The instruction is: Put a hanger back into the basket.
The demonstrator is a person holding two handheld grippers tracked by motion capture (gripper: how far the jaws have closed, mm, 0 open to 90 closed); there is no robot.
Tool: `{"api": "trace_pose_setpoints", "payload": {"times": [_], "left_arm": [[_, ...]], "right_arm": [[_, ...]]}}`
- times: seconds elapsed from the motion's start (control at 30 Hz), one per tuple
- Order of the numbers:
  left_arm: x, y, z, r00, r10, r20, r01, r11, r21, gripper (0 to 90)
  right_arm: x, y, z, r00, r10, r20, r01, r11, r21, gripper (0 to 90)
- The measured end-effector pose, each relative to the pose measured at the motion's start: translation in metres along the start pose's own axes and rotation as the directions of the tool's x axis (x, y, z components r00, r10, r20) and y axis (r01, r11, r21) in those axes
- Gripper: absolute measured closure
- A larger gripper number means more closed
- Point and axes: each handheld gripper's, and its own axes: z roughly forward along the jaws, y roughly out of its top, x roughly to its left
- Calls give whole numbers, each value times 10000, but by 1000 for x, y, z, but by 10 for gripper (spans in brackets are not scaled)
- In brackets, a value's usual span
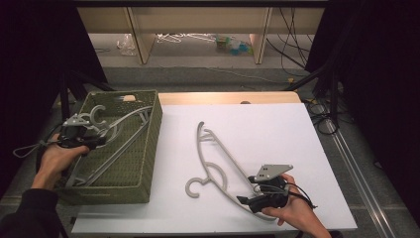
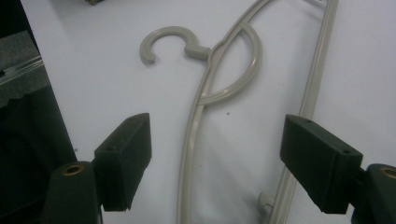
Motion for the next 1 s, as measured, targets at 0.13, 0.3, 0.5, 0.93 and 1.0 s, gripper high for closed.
{"api": "trace_pose_setpoints", "payload": {"times": [0.13,0.3,0.5,0.93,1.0], "left_arm": [[-1,-5,5,9987,-499,-78,501,9985,236,783],[0,-7,11,9981,-481,-396,485,9988,81,752],[5,-10,15,9935,-795,-819,801,9968,40,703],[-12,-8,-19,9794,-1444,-1408,1317,9866,-958,538],[-20,-7,-25,9813,-1487,-1223,1311,9812,-1415,508]], "right_arm": [[-1,0,1,10000,-85,26,85,10000,-19,260],[1,-1,2,9999,-30,142,32,9998,-176,260],[0,-1,1,10000,-41,13,41,10000,-13,260],[0,-2,5,10000,-53,-22,53,10000,8,260],[0,-2,6,10000,-24,-18,24,10000,8,260]]}}
